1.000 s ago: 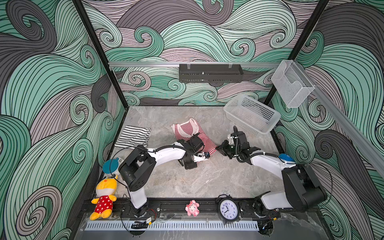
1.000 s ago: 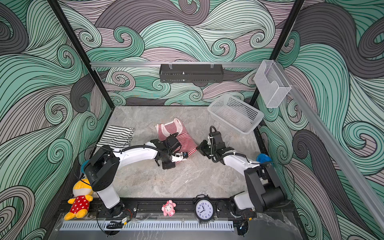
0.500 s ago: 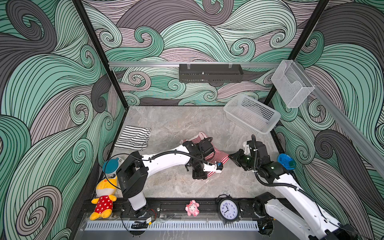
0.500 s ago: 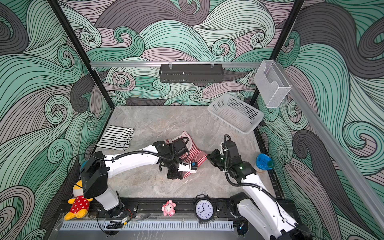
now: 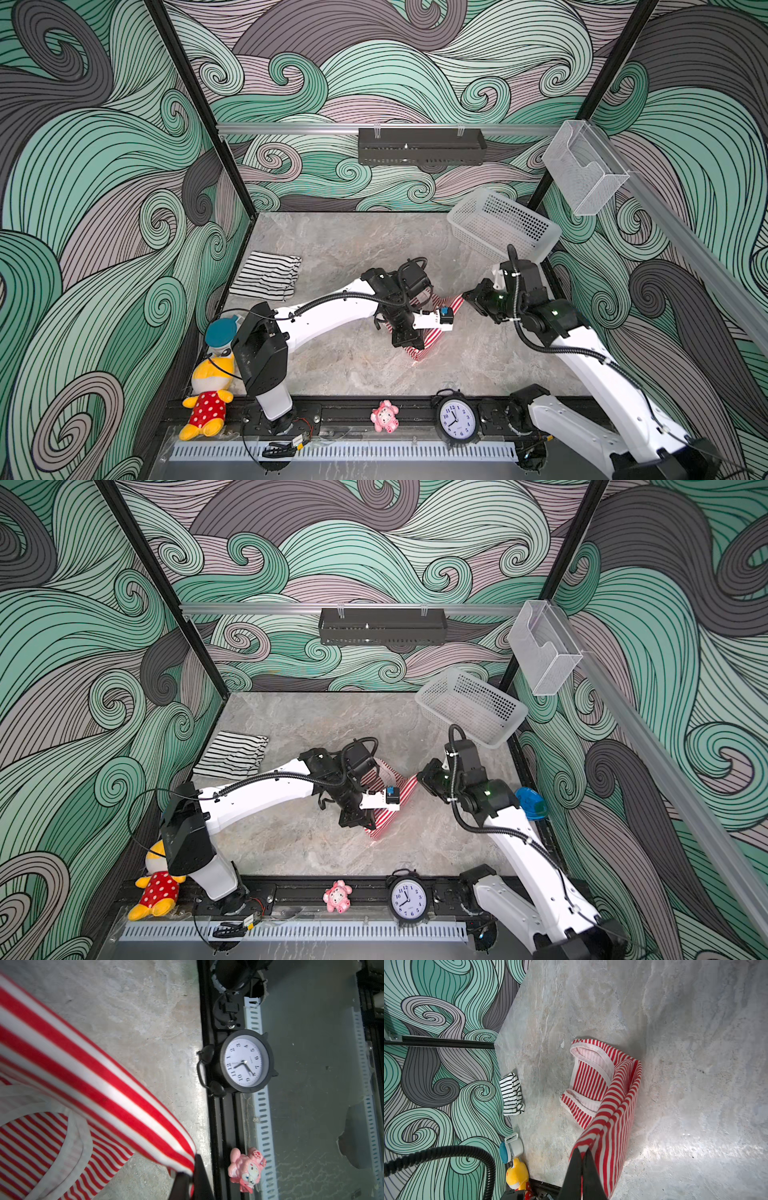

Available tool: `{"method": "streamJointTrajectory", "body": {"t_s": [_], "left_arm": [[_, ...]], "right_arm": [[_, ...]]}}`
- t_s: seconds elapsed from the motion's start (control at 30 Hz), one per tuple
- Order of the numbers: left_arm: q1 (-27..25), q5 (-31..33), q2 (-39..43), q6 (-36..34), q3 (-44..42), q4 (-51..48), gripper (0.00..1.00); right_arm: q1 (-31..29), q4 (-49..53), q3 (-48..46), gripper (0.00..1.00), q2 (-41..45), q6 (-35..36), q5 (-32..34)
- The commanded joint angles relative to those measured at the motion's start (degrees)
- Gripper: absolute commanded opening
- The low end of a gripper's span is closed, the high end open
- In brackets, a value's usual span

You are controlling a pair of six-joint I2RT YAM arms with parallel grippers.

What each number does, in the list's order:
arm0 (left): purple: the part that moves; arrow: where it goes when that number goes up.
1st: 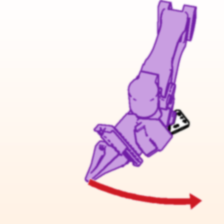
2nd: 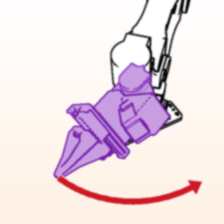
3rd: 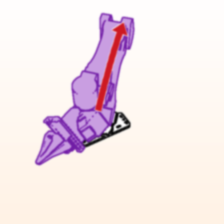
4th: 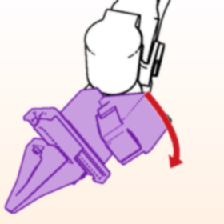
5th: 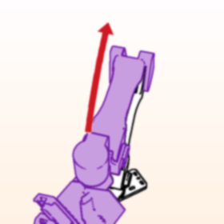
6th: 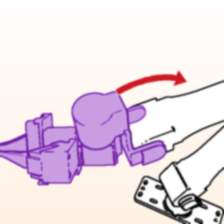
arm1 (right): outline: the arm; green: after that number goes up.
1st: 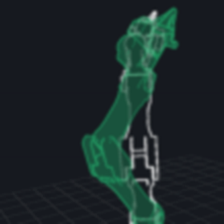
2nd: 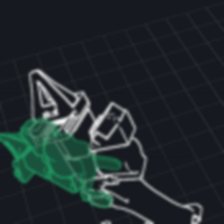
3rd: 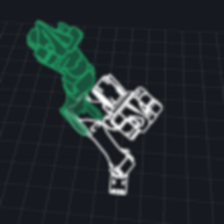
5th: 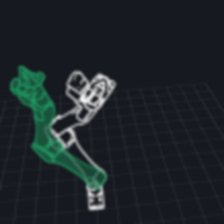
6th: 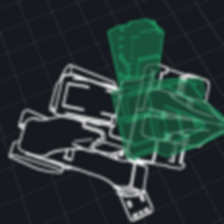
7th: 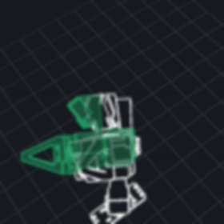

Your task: Fold and stack the tank tops

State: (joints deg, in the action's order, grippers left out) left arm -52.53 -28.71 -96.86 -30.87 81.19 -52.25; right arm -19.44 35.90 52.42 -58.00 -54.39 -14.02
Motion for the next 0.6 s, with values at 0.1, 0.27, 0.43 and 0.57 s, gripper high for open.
{"method": "streamJointTrajectory", "body": {"t_s": [0.1, 0.27, 0.43, 0.57], "left_arm": [[12.2, -1.6, 0.5, -0.6, -1.1, 3.4, 0.00], [20.8, -1.6, -2.3, -1.4, -0.2, 8.4, 0.00], [26.3, -1.5, -10.5, -3.3, 5.7, 5.2, 0.00], [29.2, -0.4, -15.5, -3.5, 6.5, 5.9, 0.00]], "right_arm": [[0.5, -5.4, 10.7, 0.00, -15.5, 3.6, -2.3], [0.5, -6.2, 23.2, 0.00, -31.7, 5.9, -4.2], [0.4, -5.1, 35.6, 0.00, -49.1, 7.0, -6.4], [0.5, -5.2, 42.4, 0.00, -60.4, 7.6, -7.6]]}}
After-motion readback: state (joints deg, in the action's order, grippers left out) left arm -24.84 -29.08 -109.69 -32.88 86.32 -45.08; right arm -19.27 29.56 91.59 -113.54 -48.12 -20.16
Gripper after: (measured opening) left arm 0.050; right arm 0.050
